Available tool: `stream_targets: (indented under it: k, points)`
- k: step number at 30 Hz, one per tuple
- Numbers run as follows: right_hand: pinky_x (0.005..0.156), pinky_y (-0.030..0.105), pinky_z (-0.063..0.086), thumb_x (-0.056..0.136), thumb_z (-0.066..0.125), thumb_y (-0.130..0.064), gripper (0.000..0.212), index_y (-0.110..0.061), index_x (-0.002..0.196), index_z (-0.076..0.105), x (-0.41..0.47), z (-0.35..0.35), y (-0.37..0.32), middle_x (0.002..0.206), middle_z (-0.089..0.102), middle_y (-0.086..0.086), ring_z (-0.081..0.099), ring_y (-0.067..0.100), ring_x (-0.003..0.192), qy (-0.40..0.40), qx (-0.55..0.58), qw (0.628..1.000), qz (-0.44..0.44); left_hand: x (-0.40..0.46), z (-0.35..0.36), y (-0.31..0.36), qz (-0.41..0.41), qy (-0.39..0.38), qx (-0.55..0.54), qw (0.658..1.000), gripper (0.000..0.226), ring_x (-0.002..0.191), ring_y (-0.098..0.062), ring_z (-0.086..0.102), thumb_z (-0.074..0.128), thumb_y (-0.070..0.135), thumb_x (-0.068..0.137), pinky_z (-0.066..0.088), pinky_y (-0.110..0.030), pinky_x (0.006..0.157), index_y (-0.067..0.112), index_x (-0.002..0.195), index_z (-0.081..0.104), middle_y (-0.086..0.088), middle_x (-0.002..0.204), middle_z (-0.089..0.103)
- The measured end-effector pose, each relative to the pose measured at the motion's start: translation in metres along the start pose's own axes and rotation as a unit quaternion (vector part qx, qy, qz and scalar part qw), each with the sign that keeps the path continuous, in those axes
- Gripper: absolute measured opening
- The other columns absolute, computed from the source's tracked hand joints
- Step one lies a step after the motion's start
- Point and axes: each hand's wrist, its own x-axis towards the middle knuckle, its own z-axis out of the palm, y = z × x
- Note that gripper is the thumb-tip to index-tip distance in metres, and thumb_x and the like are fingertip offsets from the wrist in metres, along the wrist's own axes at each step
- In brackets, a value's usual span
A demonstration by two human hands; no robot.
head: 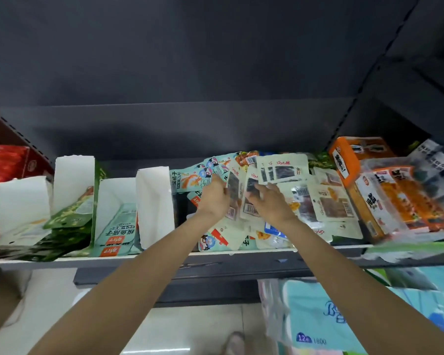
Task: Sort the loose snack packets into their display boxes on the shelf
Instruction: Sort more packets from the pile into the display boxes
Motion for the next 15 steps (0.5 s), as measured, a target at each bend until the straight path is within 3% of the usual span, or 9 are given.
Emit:
stream_targets:
  k: [3,5,6,9,12,15]
  points:
    - [0.103,0.039,0.041,0.096,0.039,-0.049,0.054,-0.013,0.135,0.047,-0.004,-0.004,-0.029,0.135,0.051,0.009,0.052,0.024,0.120,-0.005,0.194,0.981,0.018,-0.023,-0.013,0.004,0.126,0.016,-0.018,0.992,0.014,0.054,-0.015,0.051,0.044,0.016,0.098,0.038,-0.015,0.047,0.005,0.091,0.045,-0.001,0.063,0.054]
    - [0.089,0.043,0.053,0.097,0.042,-0.043,0.041,-0.009,0.117,0.056,-0.006,-0.004,-0.046,0.116,0.061,0.012,0.063,0.024,0.099,-0.002,0.303,0.952,0.042,-0.029,-0.017,0.001,0.174,-0.010,-0.013,0.985,0.008,0.063,-0.015,0.060,0.049,0.014,0.096,0.048,-0.024,0.058,0.009,0.090,0.048,-0.003,0.072,0.063]
    - [0.087,0.046,0.054,0.099,0.042,-0.035,0.033,-0.007,0.106,0.057,-0.006,-0.005,-0.051,0.110,0.062,0.016,0.064,0.027,0.095,0.025,0.303,0.952,0.034,-0.030,-0.020,-0.002,0.184,-0.025,-0.014,0.982,0.006,0.071,-0.013,0.064,0.053,0.016,0.095,0.052,-0.025,0.065,0.012,0.092,0.052,-0.001,0.081,0.066]
    - [0.088,0.047,0.052,0.099,0.040,-0.017,0.024,-0.004,0.101,0.060,-0.010,-0.009,-0.068,0.110,0.065,0.015,0.064,0.028,0.097,0.100,0.306,0.947,0.012,-0.030,-0.044,-0.013,0.177,-0.018,-0.025,0.984,0.015,0.092,-0.005,0.063,0.054,0.029,0.094,0.052,-0.018,0.081,0.019,0.105,0.060,0.008,0.107,0.066]
    - [0.088,0.043,0.054,0.098,0.046,-0.018,0.015,-0.016,0.097,0.061,-0.021,-0.009,-0.095,0.103,0.067,0.004,0.066,0.021,0.094,0.083,0.360,0.929,-0.031,-0.033,-0.083,-0.026,0.132,0.104,-0.039,0.985,0.025,0.082,-0.002,0.057,0.059,0.025,0.092,0.043,-0.001,0.069,0.020,0.116,0.055,0.007,0.115,0.051]
    - [0.089,0.038,0.054,0.096,0.050,-0.019,0.018,-0.016,0.109,0.063,-0.029,0.006,-0.138,0.114,0.067,0.002,0.064,0.018,0.102,0.047,0.352,0.931,-0.081,-0.041,-0.132,-0.048,0.073,0.194,-0.073,0.976,0.044,0.073,-0.004,0.052,0.067,0.025,0.086,0.042,-0.004,0.062,0.019,0.125,0.046,0.007,0.109,0.046]
